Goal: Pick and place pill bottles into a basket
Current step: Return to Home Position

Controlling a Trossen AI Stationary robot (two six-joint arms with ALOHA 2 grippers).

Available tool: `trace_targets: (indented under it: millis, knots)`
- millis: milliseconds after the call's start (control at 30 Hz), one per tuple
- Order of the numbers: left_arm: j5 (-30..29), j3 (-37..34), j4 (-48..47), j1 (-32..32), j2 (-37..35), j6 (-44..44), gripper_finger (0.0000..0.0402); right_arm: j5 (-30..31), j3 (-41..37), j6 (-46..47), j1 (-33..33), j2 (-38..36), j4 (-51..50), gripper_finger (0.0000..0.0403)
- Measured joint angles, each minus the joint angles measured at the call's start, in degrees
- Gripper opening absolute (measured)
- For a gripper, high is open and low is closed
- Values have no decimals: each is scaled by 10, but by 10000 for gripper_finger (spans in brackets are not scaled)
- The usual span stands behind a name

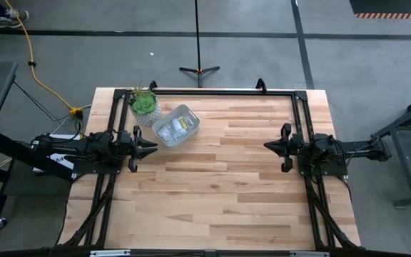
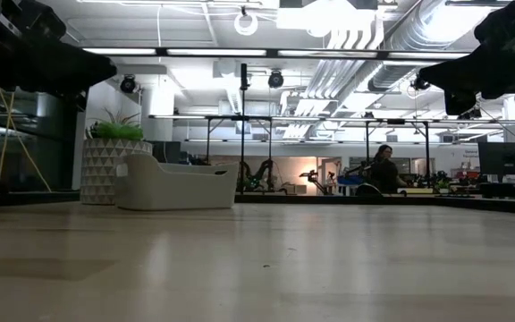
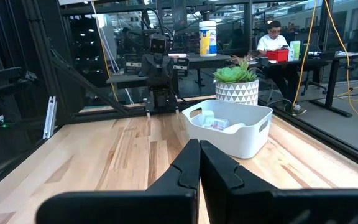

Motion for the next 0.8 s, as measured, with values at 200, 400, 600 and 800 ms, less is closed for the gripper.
trace_targets:
  millis: [200, 400, 600, 800]
  knots:
    - [0, 0, 0, 0, 0, 0, 181, 0, 0, 0, 0, 0, 0, 0]
    - [0, 0, 0, 0, 0, 0, 201, 0, 0, 0, 0, 0, 0, 0]
    - [0, 0, 0, 0, 0, 0, 200, 0, 0, 0, 0, 0, 0, 0]
    - [0, 0, 0, 0, 0, 0, 199, 0, 0, 0, 0, 0, 0, 0]
